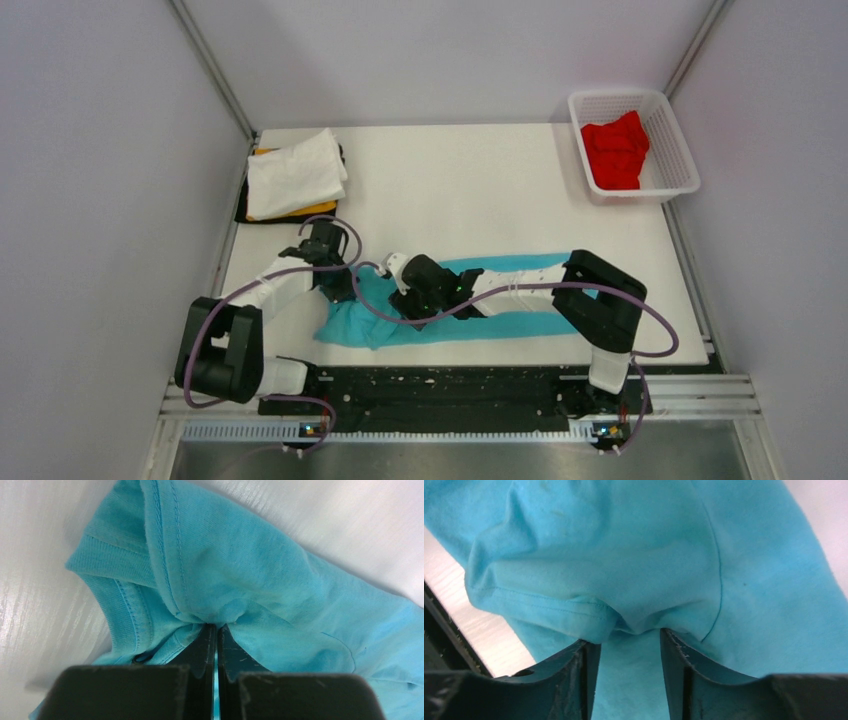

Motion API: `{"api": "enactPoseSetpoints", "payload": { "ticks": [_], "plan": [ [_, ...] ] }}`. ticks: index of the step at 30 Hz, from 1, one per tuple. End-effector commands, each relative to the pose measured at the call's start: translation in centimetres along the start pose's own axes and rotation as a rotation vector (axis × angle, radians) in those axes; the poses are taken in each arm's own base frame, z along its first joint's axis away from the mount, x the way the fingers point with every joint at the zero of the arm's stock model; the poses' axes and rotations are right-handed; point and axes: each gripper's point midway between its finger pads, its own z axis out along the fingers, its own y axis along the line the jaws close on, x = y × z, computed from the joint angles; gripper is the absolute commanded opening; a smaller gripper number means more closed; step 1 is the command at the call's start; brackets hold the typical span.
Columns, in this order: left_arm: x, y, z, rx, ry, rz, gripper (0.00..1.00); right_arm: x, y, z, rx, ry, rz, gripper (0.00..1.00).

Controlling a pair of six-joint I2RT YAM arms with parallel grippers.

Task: Fold and stack the t-shirts
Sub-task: Fold the other side of the tshirt into a rectangle

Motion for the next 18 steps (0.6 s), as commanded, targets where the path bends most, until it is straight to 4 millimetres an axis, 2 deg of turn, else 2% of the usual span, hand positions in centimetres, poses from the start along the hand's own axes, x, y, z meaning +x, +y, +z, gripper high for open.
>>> {"api": "enactPoseSetpoints", "payload": {
  "ticks": [1,4,8,11,14,17,18],
  "plan": [
    [-1.0,-0.9,0.1,0.017,-0.018,0.016,0.00,-3.3,-1.1,0.7,0.082,-0.081,-0.032,0.44],
    [-1.2,-0.8,-0.5,0.008,-0.020,0.026,0.00,-3.6,-1.0,0.4,0.082,-0.084,-0.034,0.41],
    [-1.7,0.5,-1.0,-0.066,-0.042,0.034,0.00,-4.2,-0.1,0.2,0.030,-0.098,-0.028,0.39],
    [-1.6,0.7,-1.2,-0.069,-0.046,0.038,0.00,-4.4,0.5,0.2,-0.001,-0.104,-0.020,0.23],
    [-1.8,0.4,-1.5,-0.054,-0.054,0.036,0.00,-4.8,0.6,0.7,-0.004,-0.117,-0.020,0.17],
    [-2.1,0.2,-1.6,-0.041,-0.065,0.036,0.00,-4.9,0.6,0.9,-0.004,-0.113,-0.023,0.00],
    [-2.1,0.2,-1.7,-0.041,-0.067,0.037,0.00,-4.9,0.6,0.9,-0.003,-0.112,-0.025,0.00]
  ]
}}
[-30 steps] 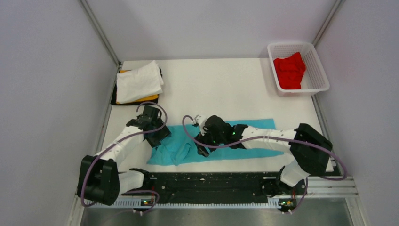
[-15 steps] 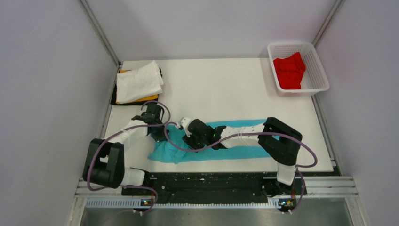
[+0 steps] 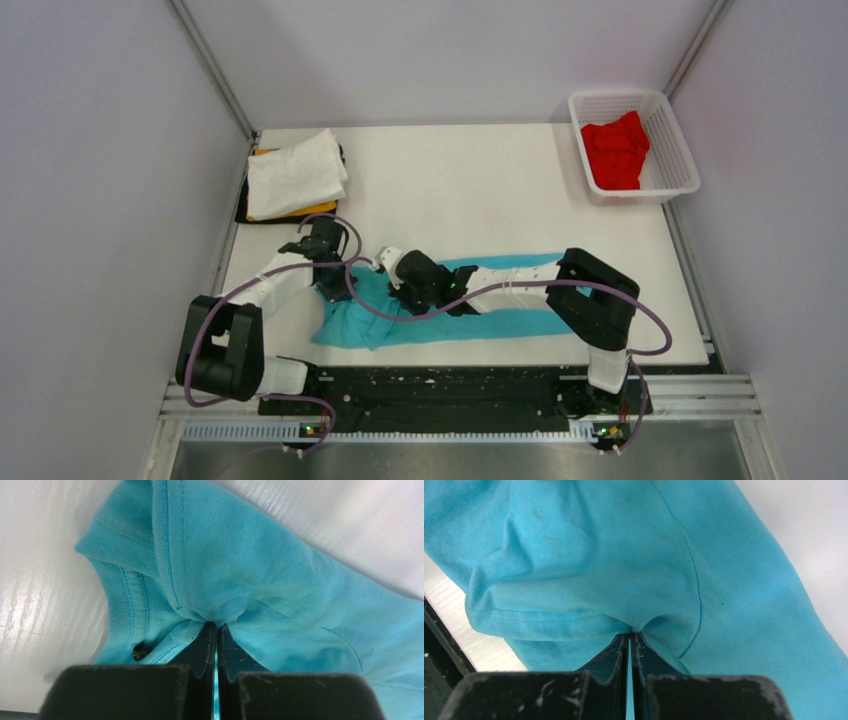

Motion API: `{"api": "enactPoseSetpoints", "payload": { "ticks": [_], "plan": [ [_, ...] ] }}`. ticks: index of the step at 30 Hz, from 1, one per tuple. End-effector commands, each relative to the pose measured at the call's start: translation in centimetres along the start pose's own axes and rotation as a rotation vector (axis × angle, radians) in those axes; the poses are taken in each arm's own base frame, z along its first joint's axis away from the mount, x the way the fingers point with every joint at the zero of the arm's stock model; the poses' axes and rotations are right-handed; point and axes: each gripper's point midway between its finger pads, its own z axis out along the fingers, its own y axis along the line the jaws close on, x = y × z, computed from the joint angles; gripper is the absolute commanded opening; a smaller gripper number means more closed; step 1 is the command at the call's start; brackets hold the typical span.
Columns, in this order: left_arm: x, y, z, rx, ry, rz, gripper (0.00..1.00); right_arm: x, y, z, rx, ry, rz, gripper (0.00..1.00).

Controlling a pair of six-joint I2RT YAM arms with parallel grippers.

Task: Fold and stack the t-shirts
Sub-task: Fold the other side of the tshirt into a rectangle

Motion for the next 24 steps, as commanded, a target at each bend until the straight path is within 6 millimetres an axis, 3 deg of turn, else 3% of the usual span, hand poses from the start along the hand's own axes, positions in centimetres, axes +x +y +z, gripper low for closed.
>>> {"api": "enactPoseSetpoints", "payload": {
  "ticks": [1,6,10,16,19,21,24],
  "plan": [
    [-1.6,-0.6,-1.1,0.018,-0.060,0.007,0.00,-2.8,0.8,0.1,-0.022,-0.062,-0.011,0.00],
    [-1.5,0.0,-0.7,-0.002,-0.052,0.005,0.00,-2.1,0.6,-1.8,-0.019,0.010,-0.042,0.00],
    [-1.5,0.3,-0.5,-0.008,-0.052,0.002,0.00,0.0,0.0,-4.0,-0.002,0.143,-0.090,0.00],
    [-1.8,0.2,-0.5,-0.009,-0.051,0.011,0.00,2.4,-0.8,-5.1,0.035,0.294,-0.099,0.00],
    [-2.0,0.2,-0.7,-0.014,-0.055,0.019,0.00,2.6,-2.1,-6.2,0.109,0.305,-0.111,0.21],
    [-2.2,0.2,-0.7,-0.015,-0.054,0.023,0.00,1.9,-2.1,-7.2,0.110,0.280,-0.109,0.39],
    [-2.2,0.0,-0.9,-0.010,-0.048,0.035,0.00,0.5,-2.1,-8.9,0.106,0.215,-0.104,0.58]
  ]
}}
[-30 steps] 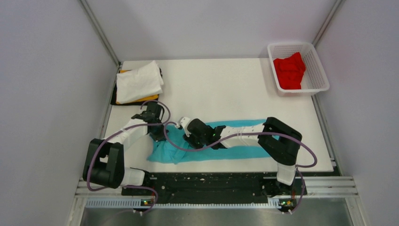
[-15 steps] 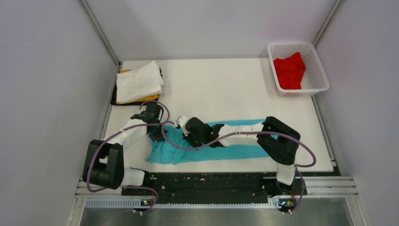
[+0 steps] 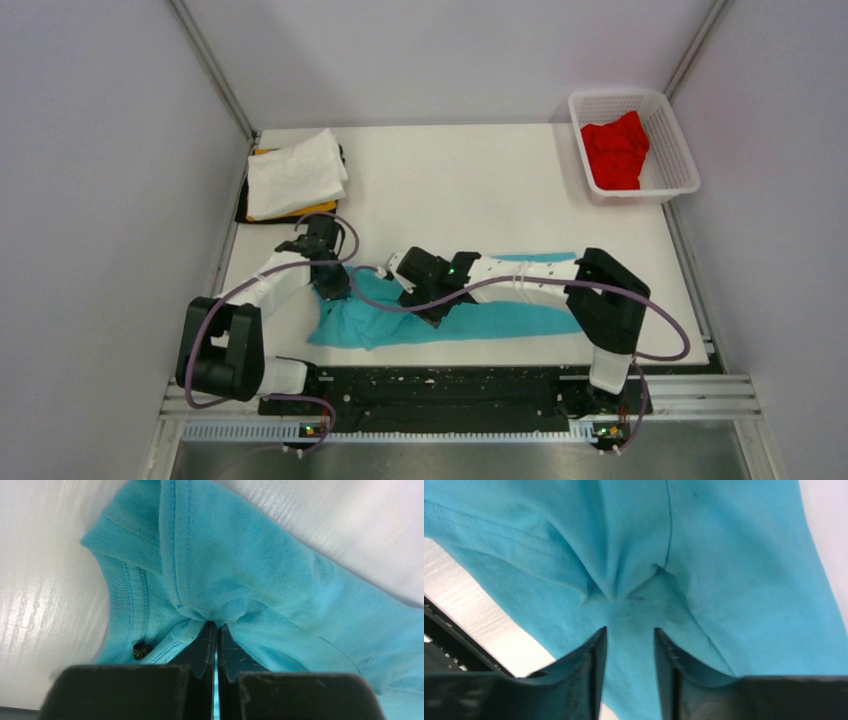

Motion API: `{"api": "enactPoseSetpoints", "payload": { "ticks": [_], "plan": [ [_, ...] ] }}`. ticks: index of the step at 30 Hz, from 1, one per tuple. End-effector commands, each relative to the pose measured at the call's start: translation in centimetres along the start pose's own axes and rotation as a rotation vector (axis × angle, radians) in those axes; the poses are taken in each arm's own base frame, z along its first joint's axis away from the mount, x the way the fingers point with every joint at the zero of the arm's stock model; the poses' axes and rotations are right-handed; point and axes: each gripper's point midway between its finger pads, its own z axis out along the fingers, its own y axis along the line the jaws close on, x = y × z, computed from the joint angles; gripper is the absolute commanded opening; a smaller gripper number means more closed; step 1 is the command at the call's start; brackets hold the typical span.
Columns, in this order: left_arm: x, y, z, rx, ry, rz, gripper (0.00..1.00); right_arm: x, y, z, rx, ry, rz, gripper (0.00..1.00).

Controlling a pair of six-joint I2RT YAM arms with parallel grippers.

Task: Fold and stack the t-shirts
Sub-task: Fold the other side of the tshirt into a rectangle, then rotate the tshirt 90 degrees

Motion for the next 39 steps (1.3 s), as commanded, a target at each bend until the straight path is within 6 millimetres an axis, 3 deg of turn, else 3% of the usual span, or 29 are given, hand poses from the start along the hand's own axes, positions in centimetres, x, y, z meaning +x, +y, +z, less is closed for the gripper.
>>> {"api": "enactPoseSetpoints", "payload": {
  "ticks": [1,2,5,6,9,11,13,17,21,23,26,29,34,35,37,39],
  "plan": [
    [-1.6,-0.9,-0.9,0.017,-0.032,0.027,0.01,-2.3,-1.3,-5.4,0.054,-0.140,0.015,0.65],
    [-1.5,-1.0,-1.1,0.022,-0.029,0.026,0.07,-2.5,-2.3,-6.0,0.096,-0.163,0.050,0.72],
    [-1.8,-1.3,-2.3,0.029,-0.031,0.028,0.37,-2.2,-6.5,-7.7,0.201,-0.228,0.225,0.95],
    [-1.9,-1.4,-2.9,0.036,-0.033,0.027,0.44,-2.0,-8.1,-8.6,0.219,-0.262,0.310,0.98],
    [-2.2,-2.5,-5.1,0.102,-0.059,0.025,0.71,-0.2,-12.5,-10.0,0.246,-0.332,0.555,0.99],
    [-1.5,-3.5,-6.4,0.178,-0.028,0.029,0.87,2.0,-15.7,-10.1,0.294,-0.378,0.717,0.99],
    [-0.5,-4.8,-7.5,0.254,0.007,0.038,0.98,4.7,-17.6,-9.7,0.310,-0.390,0.845,0.99],
    [2.1,-7.3,-8.1,0.355,0.076,0.096,0.99,7.7,-19.8,-8.9,0.288,-0.383,1.014,0.99],
    [4.6,-9.8,-5.6,0.408,0.184,0.114,0.99,9.1,-19.7,-7.0,0.245,-0.323,1.072,0.99],
    [5.0,-10.0,-3.4,0.377,0.216,0.087,0.99,9.5,-19.4,-6.1,0.220,-0.294,1.076,0.99],
    [3.8,-10.4,-0.2,0.317,0.199,0.055,0.99,10.8,-19.2,-5.0,0.236,-0.246,1.077,0.99],
    [1.2,-12.2,2.6,0.267,0.188,0.047,0.99,12.8,-18.0,-4.1,0.233,-0.174,1.088,0.99],
    [-4.6,-20.9,5.2,0.350,0.169,0.104,0.99,14.6,-13.6,-3.4,0.080,-0.110,1.073,0.98],
    [-5.9,-22.6,6.8,0.351,0.157,0.110,0.99,14.8,-12.5,-3.5,0.047,-0.099,1.061,0.99],
    [-8.9,-26.9,8.6,0.409,0.122,0.130,0.99,14.8,-9.7,-3.5,-0.036,-0.074,1.016,0.99],
    [-11.7,-32.7,9.1,0.528,0.114,0.129,0.99,14.0,-5.9,-3.6,-0.142,-0.044,0.935,0.99]
  ]
}}
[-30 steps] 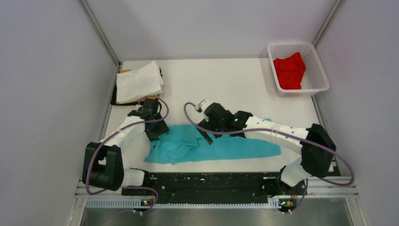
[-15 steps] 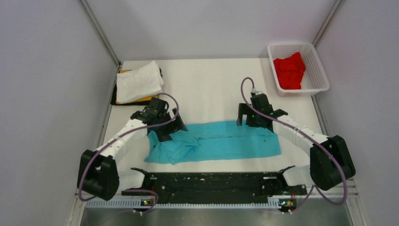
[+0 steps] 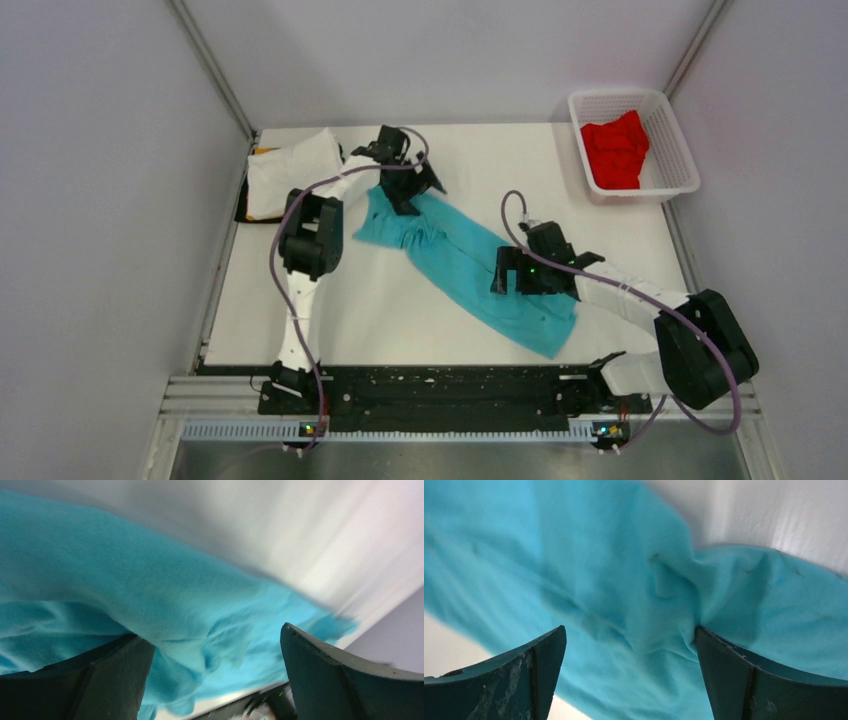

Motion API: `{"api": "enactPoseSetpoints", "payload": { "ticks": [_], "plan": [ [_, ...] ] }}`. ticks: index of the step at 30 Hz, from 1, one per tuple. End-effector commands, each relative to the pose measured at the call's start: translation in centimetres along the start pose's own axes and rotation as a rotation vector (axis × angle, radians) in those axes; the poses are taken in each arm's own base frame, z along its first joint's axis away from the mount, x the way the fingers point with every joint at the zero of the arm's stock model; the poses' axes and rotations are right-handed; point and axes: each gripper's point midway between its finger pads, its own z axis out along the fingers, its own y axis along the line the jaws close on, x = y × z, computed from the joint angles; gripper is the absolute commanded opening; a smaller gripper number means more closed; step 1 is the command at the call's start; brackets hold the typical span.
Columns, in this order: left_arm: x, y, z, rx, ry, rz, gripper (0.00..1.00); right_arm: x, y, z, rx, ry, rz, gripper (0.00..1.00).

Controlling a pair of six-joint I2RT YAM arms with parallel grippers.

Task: Fold and stack the t-shirts
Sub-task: Rotate the tshirt 90 degrees

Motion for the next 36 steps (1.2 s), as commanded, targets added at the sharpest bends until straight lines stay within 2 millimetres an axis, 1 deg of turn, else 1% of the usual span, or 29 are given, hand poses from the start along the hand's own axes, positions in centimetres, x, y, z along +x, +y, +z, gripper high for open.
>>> {"api": "enactPoseSetpoints", "payload": {
  "ticks": [1,3,4,5,6,7,9,12,15,16,18,21,22,24,25,26,27,28,30,32,33,34,35,36],
  "plan": [
    [-8.6,-7.6,6.8,0.197,-0.125,0.109,0.99,9.0,4.9,-1.7,-0.201,0.282,-0.109,0.99],
    [-10.7,-12.8,8.0,0.407,-0.157,0.122,0.99,11.0,7.6,-2.6,-0.294,0.346,-0.179,0.99],
    [-11.4,-15.1,8.3,0.518,-0.194,0.109,0.99,11.6,8.6,-2.9,-0.333,0.366,-0.207,0.99],
    [-12.1,-16.7,8.4,0.605,-0.232,0.085,0.99,12.0,9.4,-3.2,-0.361,0.376,-0.231,0.99],
    [-12.9,-17.8,8.4,0.665,-0.277,0.069,0.99,12.0,10.0,-3.3,-0.382,0.375,-0.242,0.99],
    [-13.3,-18.3,8.6,0.687,-0.301,0.035,0.99,11.7,10.4,-3.3,-0.394,0.366,-0.249,0.99],
    [-14.3,-18.6,8.7,0.696,-0.356,0.020,0.99,10.9,11.0,-3.2,-0.403,0.337,-0.259,0.99],
    [-15.7,-17.6,9.0,0.641,-0.429,0.009,0.99,10.3,11.4,-3.5,-0.412,0.318,-0.267,0.99],
    [-17.0,-17.6,8.2,0.653,-0.479,0.018,0.99,10.3,12.0,-4.5,-0.462,0.310,-0.271,0.99],
    [-17.2,-18.1,7.6,0.673,-0.494,0.031,0.99,10.1,12.2,-4.9,-0.478,0.298,-0.275,0.99],
    [-17.5,-19.4,5.8,0.733,-0.516,0.085,0.99,9.6,12.6,-5.9,-0.502,0.262,-0.285,0.99],
    [-17.1,-21.9,1.8,0.767,-0.546,0.185,0.99,7.8,12.7,-7.3,-0.486,0.170,-0.291,0.99],
    [-16.9,-22.8,0.0,0.773,-0.556,0.222,0.99,6.8,12.6,-7.8,-0.463,0.130,-0.286,0.99],
    [-15.8,-24.6,-4.2,0.783,-0.557,0.309,0.99,5.0,11.5,-8.4,-0.368,0.050,-0.245,0.99],
    [-15.1,-25.2,-6.5,0.780,-0.560,0.357,0.99,4.2,10.5,-8.6,-0.301,0.015,-0.209,0.99],
    [-14.1,-25.5,-8.3,0.763,-0.548,0.390,0.99,3.6,9.4,-8.9,-0.241,-0.011,-0.175,0.99],
    [-13.1,-25.4,-10.3,0.740,-0.543,0.411,0.99,3.2,8.3,-9.0,-0.186,-0.028,-0.134,0.99],
    [-12.0,-25.1,-11.9,0.719,-0.539,0.432,0.99,3.0,7.1,-9.2,-0.131,-0.044,-0.079,0.99],
    [-9.3,-23.2,-14.3,0.629,-0.533,0.458,0.99,3.3,4.7,-9.3,-0.043,-0.049,0.018,0.99],
    [-5.8,-20.4,-15.7,0.510,-0.518,0.468,0.99,4.4,2.9,-9.1,0.011,-0.024,0.106,0.99],
    [-3.7,-17.6,-14.5,0.418,-0.482,0.459,0.99,5.1,2.3,-8.9,0.022,-0.002,0.146,0.99],
    [-1.6,-15.7,-14.7,0.364,-0.467,0.462,0.99,5.8,2.1,-8.7,0.021,0.021,0.179,0.99],
    [0.8,-13.6,-14.3,0.315,-0.436,0.456,0.99,6.5,2.0,-8.5,0.019,0.039,0.205,0.98],
    [3.4,-11.8,-13.9,0.291,-0.407,0.453,0.99,7.4,2.1,-8.2,0.001,0.070,0.225,0.98]
  ]
}}
